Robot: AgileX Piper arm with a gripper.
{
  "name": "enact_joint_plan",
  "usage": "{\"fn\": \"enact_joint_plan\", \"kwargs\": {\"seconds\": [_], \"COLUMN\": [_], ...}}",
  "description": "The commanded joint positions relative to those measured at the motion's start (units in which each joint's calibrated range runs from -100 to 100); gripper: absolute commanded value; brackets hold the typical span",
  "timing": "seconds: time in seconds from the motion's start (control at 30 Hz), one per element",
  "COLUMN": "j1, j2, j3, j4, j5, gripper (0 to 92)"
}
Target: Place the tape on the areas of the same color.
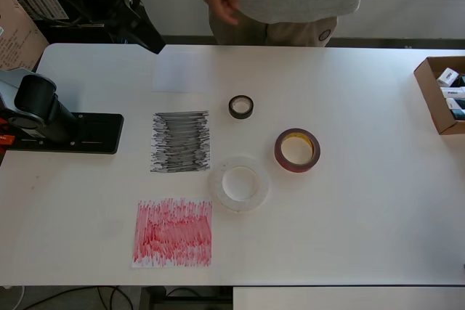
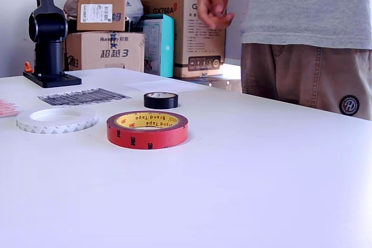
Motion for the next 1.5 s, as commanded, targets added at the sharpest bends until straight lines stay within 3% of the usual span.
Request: {"fn": "enact_joint_plan", "kwargs": {"seconds": [0.0,1.47], "j1": [-0.01,-0.24], "j2": [0.61,-0.24], "j3": [4.91,9.90], "j4": [-0.56,4.10], "j5": [0.38,0.62], "gripper": [0.1,0.1]}}
